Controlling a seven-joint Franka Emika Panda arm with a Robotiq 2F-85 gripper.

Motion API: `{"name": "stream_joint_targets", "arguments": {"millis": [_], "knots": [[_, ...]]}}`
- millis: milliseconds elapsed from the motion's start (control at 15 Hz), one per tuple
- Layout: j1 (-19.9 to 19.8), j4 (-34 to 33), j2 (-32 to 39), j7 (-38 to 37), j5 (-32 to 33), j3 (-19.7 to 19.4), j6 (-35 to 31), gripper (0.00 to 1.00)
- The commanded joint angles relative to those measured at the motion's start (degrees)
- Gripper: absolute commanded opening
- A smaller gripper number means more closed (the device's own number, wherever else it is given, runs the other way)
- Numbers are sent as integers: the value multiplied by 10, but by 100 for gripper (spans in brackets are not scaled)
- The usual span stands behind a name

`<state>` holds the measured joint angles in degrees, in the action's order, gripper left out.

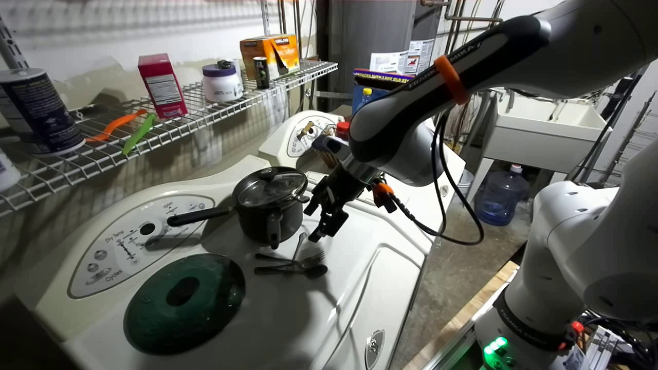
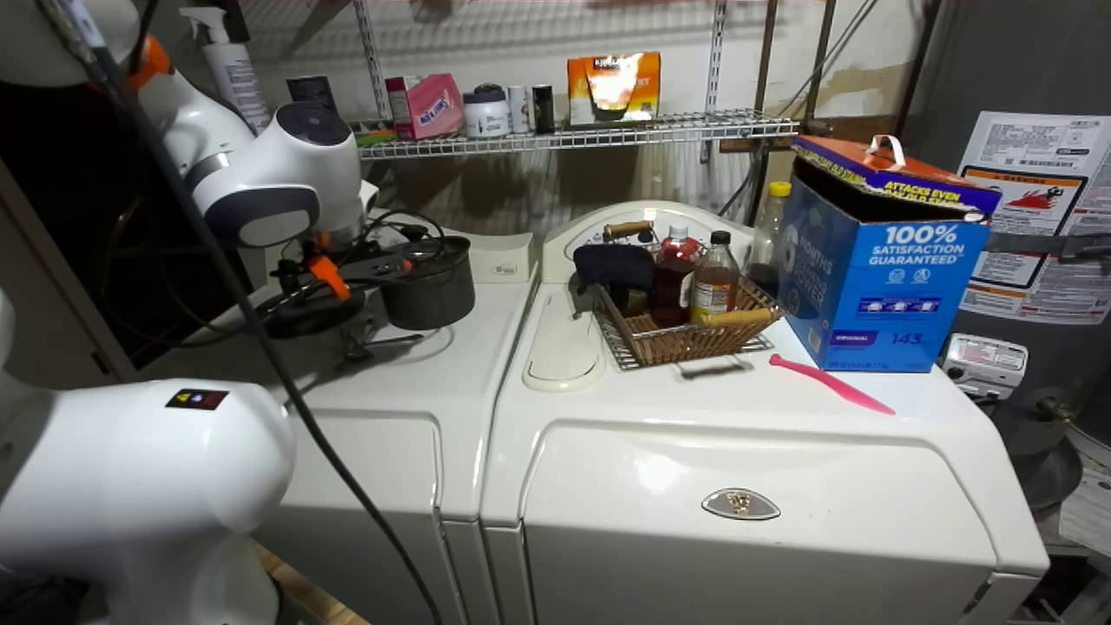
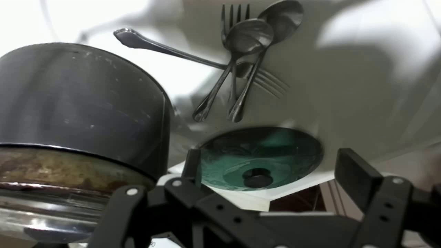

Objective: Put one spoon in the basket

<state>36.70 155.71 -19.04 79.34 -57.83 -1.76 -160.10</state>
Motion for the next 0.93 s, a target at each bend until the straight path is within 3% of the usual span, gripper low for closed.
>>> {"name": "stream_joint_targets", "arguments": {"millis": [0, 333, 867], "knots": [[24, 0, 8, 49, -90, -22, -35, 100], [41, -9, 29, 152, -200, -44, -25, 100], [51, -37, 106, 325, -324, -40, -24, 100]]}}
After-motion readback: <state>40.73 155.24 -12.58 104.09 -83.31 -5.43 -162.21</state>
